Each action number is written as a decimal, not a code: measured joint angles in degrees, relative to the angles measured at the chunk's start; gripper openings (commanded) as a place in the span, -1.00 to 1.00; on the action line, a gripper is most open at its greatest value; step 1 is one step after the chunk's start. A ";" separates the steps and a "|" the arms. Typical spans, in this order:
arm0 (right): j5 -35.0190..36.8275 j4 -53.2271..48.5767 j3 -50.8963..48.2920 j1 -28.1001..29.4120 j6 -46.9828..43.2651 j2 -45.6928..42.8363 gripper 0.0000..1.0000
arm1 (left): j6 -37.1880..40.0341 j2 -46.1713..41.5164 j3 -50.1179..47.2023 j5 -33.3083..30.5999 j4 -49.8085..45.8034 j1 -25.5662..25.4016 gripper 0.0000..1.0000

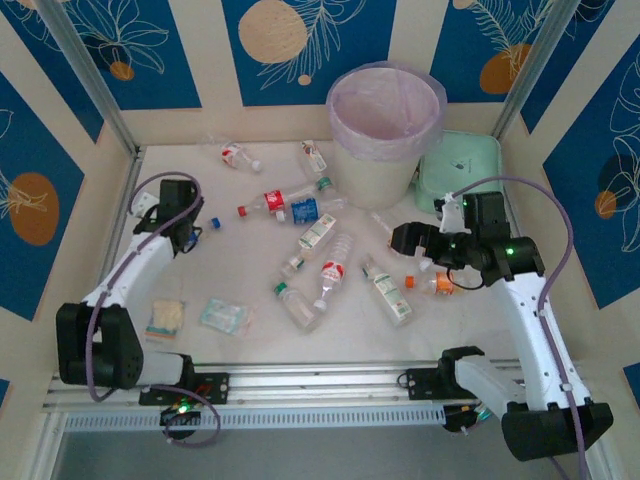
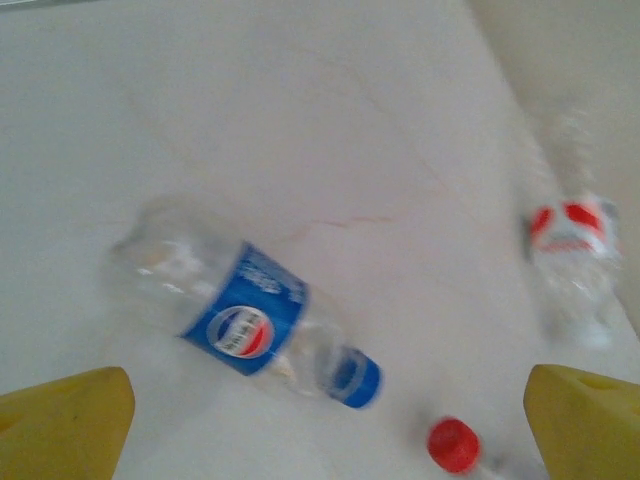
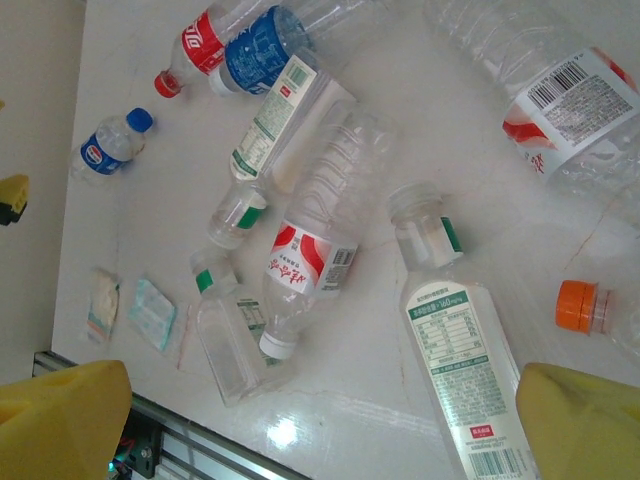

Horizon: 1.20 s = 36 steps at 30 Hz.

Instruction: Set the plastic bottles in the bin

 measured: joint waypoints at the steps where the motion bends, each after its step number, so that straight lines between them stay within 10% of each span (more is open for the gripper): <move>1: 0.00 0.07 0.00 -0.02 0.00 0.13 0.98 | -1.97 0.83 0.22 0.61 -1.33 1.16 0.99; 18: 0.26 0.42 -0.11 -0.44 -1.09 0.11 0.98 | -30.75 18.53 1.22 3.30 0.96 3.50 0.99; 36: -0.09 0.02 -1.14 -0.79 -1.03 -0.31 0.98 | -21.75 22.99 3.02 2.71 2.91 3.63 0.34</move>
